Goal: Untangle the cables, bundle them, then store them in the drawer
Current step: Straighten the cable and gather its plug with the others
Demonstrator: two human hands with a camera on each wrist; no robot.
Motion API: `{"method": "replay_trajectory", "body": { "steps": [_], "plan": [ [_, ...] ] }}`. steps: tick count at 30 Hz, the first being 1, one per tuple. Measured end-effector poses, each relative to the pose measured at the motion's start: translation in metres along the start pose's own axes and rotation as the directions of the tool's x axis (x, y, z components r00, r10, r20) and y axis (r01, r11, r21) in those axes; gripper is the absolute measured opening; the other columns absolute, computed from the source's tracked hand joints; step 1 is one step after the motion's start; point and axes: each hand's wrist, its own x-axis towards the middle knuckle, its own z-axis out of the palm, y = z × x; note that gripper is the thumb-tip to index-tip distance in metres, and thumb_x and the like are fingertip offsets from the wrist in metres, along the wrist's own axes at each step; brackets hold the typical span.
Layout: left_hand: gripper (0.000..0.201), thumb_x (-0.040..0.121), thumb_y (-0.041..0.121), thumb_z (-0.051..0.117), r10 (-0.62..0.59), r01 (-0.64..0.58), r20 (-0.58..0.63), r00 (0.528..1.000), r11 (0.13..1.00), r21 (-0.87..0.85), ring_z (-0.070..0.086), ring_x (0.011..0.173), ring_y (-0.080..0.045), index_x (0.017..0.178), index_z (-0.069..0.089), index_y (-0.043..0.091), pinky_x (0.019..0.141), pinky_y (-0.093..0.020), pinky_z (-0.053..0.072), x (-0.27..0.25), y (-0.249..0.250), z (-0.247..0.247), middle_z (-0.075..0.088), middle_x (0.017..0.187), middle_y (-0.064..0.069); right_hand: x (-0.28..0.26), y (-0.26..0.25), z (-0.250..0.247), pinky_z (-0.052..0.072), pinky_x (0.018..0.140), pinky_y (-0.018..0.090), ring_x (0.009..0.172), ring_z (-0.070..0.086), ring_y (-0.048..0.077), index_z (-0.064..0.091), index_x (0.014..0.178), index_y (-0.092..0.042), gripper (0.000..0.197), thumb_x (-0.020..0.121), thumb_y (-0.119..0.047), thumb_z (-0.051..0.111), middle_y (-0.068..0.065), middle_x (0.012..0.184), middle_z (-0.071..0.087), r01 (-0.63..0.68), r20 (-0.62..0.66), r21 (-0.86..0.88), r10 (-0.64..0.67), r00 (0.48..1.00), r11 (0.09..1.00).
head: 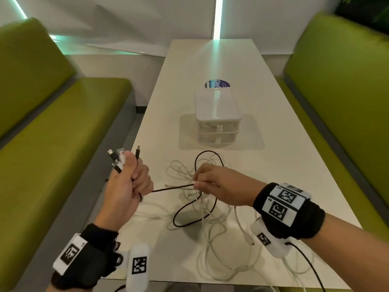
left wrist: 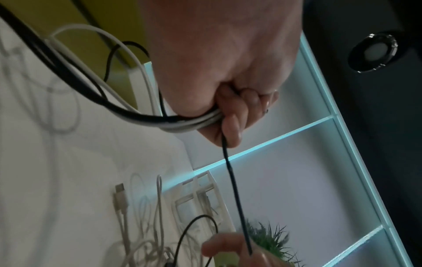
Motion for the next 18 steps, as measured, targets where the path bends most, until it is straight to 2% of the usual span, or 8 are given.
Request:
{"method": "replay_trajectory", "body": {
  "steps": [4, 7, 9, 11, 13, 14, 16, 18],
  "plan": [
    [0.051, 0.094, 0.051, 0.036, -0.014, 0.014, -0.033, 0.999, 1.000, -0.005, 0.017, 0.038, -0.004, 0.056, 0.029, 0.017, 0.042, -0.025, 0.013, 0.003, 0.002, -0.016, 0.022, 0.047, 0.008, -0.009, 0.011, 0.005, 0.039, 0.078, 0.020, 0.080, 0.048, 0.007, 0.064, 0.084, -0.017, 0.030, 0.101, -0.033, 0.045, -0.005, 0.103, 0.044, -0.043, -0.051, -0.013, 0.042, 0.998, 0.999],
    [0.050, 0.090, 0.054, 0.049, -0.031, 0.040, -0.063, 0.997, 0.990, 0.138, 0.020, 0.039, -0.004, 0.054, 0.036, 0.021, 0.040, -0.022, 0.018, 0.001, -0.005, -0.019, 0.027, 0.048, 0.010, -0.011, 0.015, 0.006, 0.036, 0.072, 0.023, 0.073, 0.045, 0.008, 0.055, 0.077, -0.014, 0.034, 0.102, -0.033, 0.041, -0.008, 0.089, 0.042, -0.082, -0.044, -0.038, 0.081, 0.996, 0.996],
    [0.045, 0.087, 0.050, 0.062, 0.010, 0.007, -0.038, 0.999, 0.902, 0.432, 0.034, 0.040, -0.002, 0.053, 0.048, 0.024, 0.043, -0.023, 0.028, -0.001, -0.017, -0.002, 0.042, 0.046, 0.010, -0.008, 0.013, 0.007, 0.037, 0.072, 0.029, 0.071, 0.045, 0.012, 0.050, 0.076, -0.013, 0.036, 0.104, -0.032, 0.036, -0.003, 0.086, 0.045, -0.085, -0.065, -0.059, 0.081, 0.995, 0.995],
    [0.031, 0.085, 0.047, 0.060, 0.096, -0.129, 0.087, 0.992, 0.729, 0.672, 0.058, 0.058, 0.000, 0.068, 0.064, 0.022, 0.060, -0.028, 0.047, 0.000, -0.030, 0.021, 0.065, 0.062, 0.012, -0.002, 0.009, 0.007, 0.038, 0.071, 0.032, 0.069, 0.044, 0.013, 0.049, 0.078, -0.010, 0.037, 0.104, -0.032, 0.036, 0.001, 0.083, 0.049, -0.068, -0.097, -0.065, 0.062, 0.993, 0.996],
    [0.035, 0.084, 0.054, 0.057, 0.121, -0.215, 0.179, 0.976, 0.632, 0.744, 0.066, 0.085, -0.004, 0.093, 0.071, 0.024, 0.078, -0.029, 0.052, 0.003, -0.039, 0.037, 0.072, 0.088, 0.012, 0.001, 0.006, 0.007, 0.041, 0.069, 0.034, 0.071, 0.048, 0.017, 0.052, 0.080, -0.007, 0.038, 0.104, -0.032, 0.036, 0.004, 0.082, 0.056, -0.059, -0.119, -0.043, 0.053, 0.992, 0.997],
    [0.037, 0.084, 0.058, 0.059, 0.112, -0.226, 0.201, 0.973, 0.624, 0.748, 0.067, 0.089, -0.006, 0.101, 0.071, 0.027, 0.081, -0.031, 0.052, 0.005, -0.040, 0.041, 0.073, 0.094, 0.010, 0.002, 0.006, 0.006, 0.042, 0.069, 0.033, 0.071, 0.050, 0.018, 0.054, 0.082, -0.006, 0.039, 0.104, -0.033, 0.036, 0.005, 0.082, 0.059, -0.050, -0.128, -0.026, 0.046, 0.991, 0.998],
    [0.043, 0.077, 0.065, 0.061, 0.058, -0.197, 0.207, 0.977, 0.624, 0.756, 0.067, 0.083, -0.013, 0.099, 0.072, 0.030, 0.077, -0.038, 0.051, 0.008, -0.043, 0.045, 0.073, 0.088, 0.003, 0.001, 0.007, 0.003, 0.043, 0.067, 0.031, 0.071, 0.053, 0.015, 0.056, 0.085, -0.009, 0.035, 0.104, -0.030, 0.036, 0.002, 0.083, 0.062, -0.023, -0.133, -0.008, 0.022, 0.991, 1.000],
    [0.040, 0.073, 0.061, 0.068, 0.005, -0.158, 0.192, 0.981, 0.591, 0.791, 0.062, 0.070, -0.014, 0.085, 0.072, 0.023, 0.068, -0.038, 0.048, 0.010, -0.046, 0.045, 0.070, 0.075, -0.002, -0.001, 0.011, 0.003, 0.039, 0.064, 0.029, 0.068, 0.050, 0.012, 0.053, 0.084, -0.016, 0.026, 0.103, -0.025, 0.037, -0.002, 0.081, 0.058, -0.005, -0.096, -0.039, 0.001, 0.995, 0.999]
  ]
}}
